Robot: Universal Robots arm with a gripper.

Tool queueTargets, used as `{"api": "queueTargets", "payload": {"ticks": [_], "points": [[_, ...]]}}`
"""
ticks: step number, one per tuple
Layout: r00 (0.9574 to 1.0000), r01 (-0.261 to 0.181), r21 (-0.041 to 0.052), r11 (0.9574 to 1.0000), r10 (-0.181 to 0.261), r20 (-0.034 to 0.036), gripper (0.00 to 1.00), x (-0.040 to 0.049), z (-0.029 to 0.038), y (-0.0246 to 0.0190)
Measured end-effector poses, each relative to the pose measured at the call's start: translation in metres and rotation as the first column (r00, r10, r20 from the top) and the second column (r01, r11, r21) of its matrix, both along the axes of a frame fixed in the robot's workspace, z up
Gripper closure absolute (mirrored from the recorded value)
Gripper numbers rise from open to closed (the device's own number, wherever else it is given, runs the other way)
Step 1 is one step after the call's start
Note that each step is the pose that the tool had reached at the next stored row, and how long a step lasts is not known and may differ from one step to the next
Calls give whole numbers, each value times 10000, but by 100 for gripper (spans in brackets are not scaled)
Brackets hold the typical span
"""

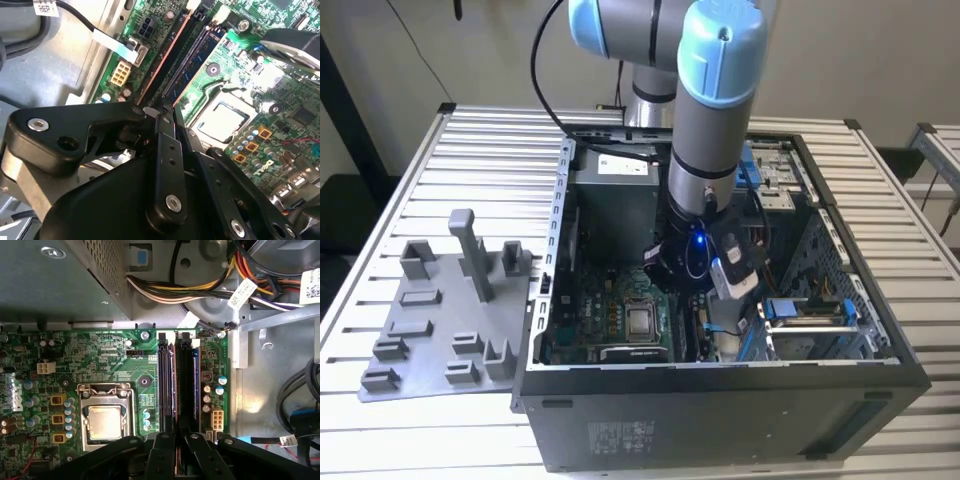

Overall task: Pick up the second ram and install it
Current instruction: 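Insert the second ram into the second slot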

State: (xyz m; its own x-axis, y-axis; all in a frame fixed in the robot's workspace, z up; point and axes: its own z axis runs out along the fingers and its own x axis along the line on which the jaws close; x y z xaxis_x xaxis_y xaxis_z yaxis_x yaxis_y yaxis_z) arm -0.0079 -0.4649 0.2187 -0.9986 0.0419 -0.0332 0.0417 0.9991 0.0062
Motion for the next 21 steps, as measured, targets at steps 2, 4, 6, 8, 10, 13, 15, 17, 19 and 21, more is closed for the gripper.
{"api": "queueTargets", "payload": {"ticks": [2, 4, 6, 8, 10, 13, 15, 17, 19, 21], "points": [[10000, -2, 1, 10000, 2, -13, 86, 4, -17, -1], [10000, -1, 1, 10000, 1, -26, 86, 5, -22, -1], [10000, 0, 0, 10000, 0, -27, 86, 5, -23, 0], [10000, -1, 2, 10000, 1, -27, 86, 5, -25, 0], [10000, -1, 9, 10000, 1, -25, 86, 5, -27, 1], [10000, -2, 9, 10000, 2, -25, 78, 6, -29, 1], [10000, -1, 2, 10000, 1, -27, 72, 5, -24, -1], [10000, -1, 1, 10000, 1, -31, 72, 5, 56, 0], [10000, 0, 4, 10000, 0, -31, 72, 5, 147, 0], [10000, 1, 4, 10000, -1, -31, 72, 5, 239, 0]]}}
